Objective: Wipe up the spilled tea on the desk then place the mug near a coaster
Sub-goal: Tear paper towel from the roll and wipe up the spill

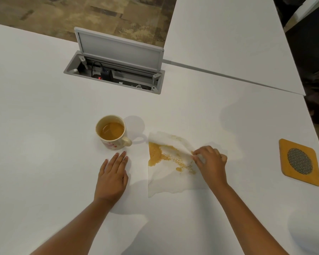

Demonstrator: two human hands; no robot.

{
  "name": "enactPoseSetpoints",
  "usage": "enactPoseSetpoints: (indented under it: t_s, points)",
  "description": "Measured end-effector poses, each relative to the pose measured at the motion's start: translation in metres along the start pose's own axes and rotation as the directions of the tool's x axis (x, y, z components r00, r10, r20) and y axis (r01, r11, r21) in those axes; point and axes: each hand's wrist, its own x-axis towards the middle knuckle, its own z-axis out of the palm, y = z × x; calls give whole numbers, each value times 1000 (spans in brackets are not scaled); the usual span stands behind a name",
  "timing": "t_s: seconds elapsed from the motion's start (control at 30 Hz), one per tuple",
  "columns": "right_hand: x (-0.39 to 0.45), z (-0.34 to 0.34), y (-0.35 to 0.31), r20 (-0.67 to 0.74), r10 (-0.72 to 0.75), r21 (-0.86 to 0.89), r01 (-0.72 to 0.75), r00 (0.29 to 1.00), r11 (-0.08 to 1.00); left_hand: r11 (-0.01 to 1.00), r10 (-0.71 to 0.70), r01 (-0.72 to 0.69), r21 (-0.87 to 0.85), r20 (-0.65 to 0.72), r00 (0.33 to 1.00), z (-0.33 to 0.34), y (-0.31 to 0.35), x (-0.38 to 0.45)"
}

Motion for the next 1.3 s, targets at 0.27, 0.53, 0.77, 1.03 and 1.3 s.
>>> enactPoseSetpoints:
  t_s: [0.27,0.53,0.77,1.03,1.3]
  points:
    - [-78,12,25,145,1,-68,9,989,998,1000,0,0,29,-9,1000,2,-1,-1]
    - [-74,13,25,86,524,184,-531,847,827,999,4,-4,36,-8,1000,4,-3,0]
    - [-48,15,12,227,541,122,-575,810,809,1000,7,-7,29,-20,1000,2,-1,0]
    - [-45,3,-51,-137,385,292,-334,913,896,999,9,-8,32,-21,1000,3,-1,0]
    - [-78,65,-84,352,-214,63,205,911,977,1000,3,-3,19,-18,1000,5,-2,0]
